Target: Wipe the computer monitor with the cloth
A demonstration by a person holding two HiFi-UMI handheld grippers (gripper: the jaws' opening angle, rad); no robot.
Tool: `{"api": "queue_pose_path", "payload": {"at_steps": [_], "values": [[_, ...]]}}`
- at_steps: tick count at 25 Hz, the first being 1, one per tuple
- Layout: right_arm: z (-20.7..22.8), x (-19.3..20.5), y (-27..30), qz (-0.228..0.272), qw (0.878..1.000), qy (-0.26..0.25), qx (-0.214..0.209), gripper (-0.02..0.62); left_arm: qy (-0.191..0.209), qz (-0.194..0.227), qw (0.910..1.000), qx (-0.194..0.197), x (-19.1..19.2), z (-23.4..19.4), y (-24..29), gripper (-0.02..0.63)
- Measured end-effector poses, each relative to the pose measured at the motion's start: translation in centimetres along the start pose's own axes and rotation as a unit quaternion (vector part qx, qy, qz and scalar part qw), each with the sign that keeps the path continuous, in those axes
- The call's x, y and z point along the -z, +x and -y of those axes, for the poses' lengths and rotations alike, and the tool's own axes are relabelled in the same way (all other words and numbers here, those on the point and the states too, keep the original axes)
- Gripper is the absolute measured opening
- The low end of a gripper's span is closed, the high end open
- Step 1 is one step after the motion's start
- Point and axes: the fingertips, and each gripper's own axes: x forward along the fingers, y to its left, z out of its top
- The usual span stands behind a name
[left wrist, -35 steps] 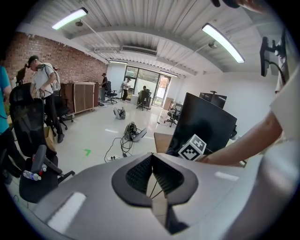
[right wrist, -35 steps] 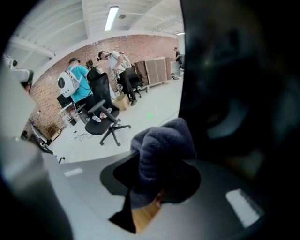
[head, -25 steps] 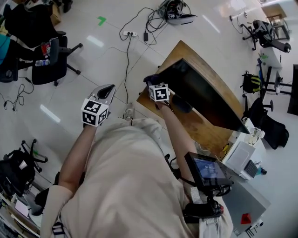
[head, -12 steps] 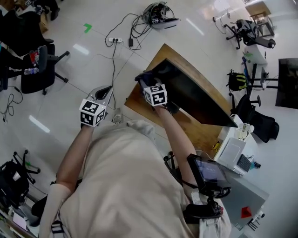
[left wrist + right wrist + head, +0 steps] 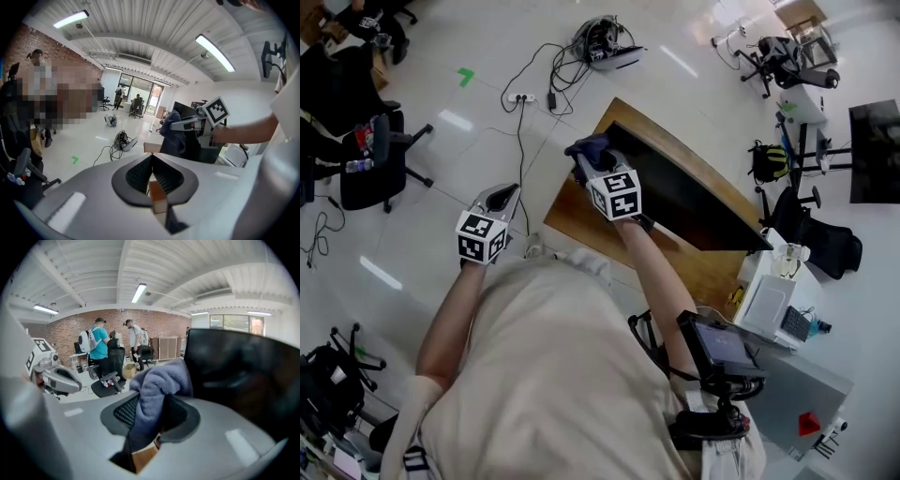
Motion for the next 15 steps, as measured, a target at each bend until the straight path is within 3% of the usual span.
{"api": "queue_pose_path", "payload": {"at_steps": [15], "values": [[0.9,-6.6,-3.2,0.073,0.997,-0.003,0.018,0.114,0.017,-0.001,0.9999,0.003,-0.8,-0.5,-0.5,0.000]]}}
